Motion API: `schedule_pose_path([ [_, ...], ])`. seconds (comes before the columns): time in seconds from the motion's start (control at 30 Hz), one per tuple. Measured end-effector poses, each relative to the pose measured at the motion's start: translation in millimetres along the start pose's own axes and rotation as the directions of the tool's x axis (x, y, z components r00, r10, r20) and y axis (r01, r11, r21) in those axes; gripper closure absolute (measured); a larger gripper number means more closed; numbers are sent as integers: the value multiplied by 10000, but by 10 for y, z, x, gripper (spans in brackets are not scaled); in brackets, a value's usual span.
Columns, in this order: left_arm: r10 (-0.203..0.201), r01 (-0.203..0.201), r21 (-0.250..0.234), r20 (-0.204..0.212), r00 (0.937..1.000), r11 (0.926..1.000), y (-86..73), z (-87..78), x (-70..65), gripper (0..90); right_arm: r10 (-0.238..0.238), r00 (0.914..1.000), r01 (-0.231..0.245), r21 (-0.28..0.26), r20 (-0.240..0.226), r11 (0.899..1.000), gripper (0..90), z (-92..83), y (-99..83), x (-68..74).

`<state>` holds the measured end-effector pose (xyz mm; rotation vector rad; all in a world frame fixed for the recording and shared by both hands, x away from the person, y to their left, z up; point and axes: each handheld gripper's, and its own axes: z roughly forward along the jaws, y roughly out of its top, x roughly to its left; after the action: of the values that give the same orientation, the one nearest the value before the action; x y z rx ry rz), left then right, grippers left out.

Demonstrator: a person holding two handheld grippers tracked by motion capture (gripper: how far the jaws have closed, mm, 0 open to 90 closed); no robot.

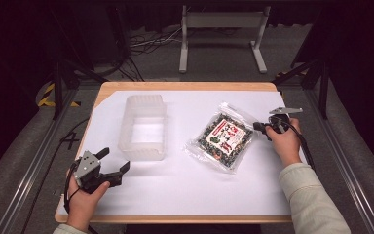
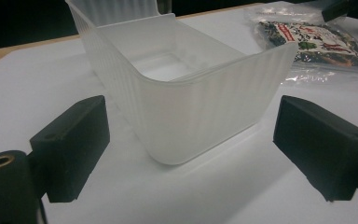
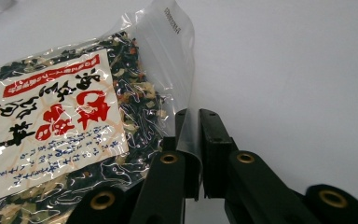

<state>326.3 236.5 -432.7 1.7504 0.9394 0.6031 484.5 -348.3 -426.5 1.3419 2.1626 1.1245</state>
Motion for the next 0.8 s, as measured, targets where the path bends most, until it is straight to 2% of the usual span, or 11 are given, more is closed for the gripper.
schedule_pose_path([
  [0.1,-223,223,27,228,9995,9997,0,17,-1,102,31,10000,-31,-117,3,9999,900,-38,15,-1],
  [0.2,-297,298,-43,283,9992,9995,5,19,1,93,168,9998,-173,-437,-103,9989,900,-99,42,5],
  [0.37,-253,253,-36,60,9997,9997,54,19,37,75,215,9989,-255,-1004,-409,9946,900,-245,115,53],
  [0.53,-89,89,-50,-11,10000,9999,95,19,41,61,1,9984,-84,-1462,-569,9892,900,-405,204,106],
  [0.63,120,-119,-85,156,9998,9999,143,30,43,48,-220,9966,65,-1901,-794,9817,900,-540,301,182],
  [0.67,188,-186,-84,206,9996,9998,156,38,45,48,-220,9966,65,-1901,-794,9817,900,-540,301,182],
  [0.77,-74,81,-165,389,9992,9998,201,54,46,39,-495,9934,243,-2314,-1037,9726,900,-679,401,295],
  [0.8,-74,81,-165,389,9992,9998,201,54,46,40,-495,9934,243,-2314,-1037,9726,900,-679,401,295],
])
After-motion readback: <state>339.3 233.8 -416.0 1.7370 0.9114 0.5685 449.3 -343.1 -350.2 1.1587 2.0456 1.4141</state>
